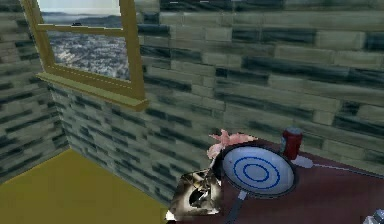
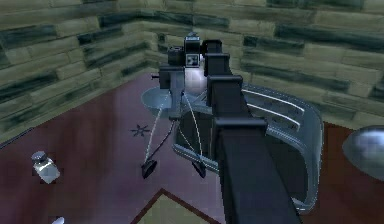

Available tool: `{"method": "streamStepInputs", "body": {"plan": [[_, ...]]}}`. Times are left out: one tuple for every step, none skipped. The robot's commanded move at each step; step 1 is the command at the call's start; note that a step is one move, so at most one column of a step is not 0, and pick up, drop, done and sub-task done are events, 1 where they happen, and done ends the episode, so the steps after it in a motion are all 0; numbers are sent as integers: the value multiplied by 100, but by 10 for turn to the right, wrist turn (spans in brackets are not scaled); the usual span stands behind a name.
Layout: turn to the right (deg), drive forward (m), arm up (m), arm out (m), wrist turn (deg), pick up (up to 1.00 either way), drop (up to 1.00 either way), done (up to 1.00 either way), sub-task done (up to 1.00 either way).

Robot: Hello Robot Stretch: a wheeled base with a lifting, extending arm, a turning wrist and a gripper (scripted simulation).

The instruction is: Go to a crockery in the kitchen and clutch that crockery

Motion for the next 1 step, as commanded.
{"method": "streamStepInputs", "body": {"plan": [[0,0,0,0,450,0,0,0,0]]}}
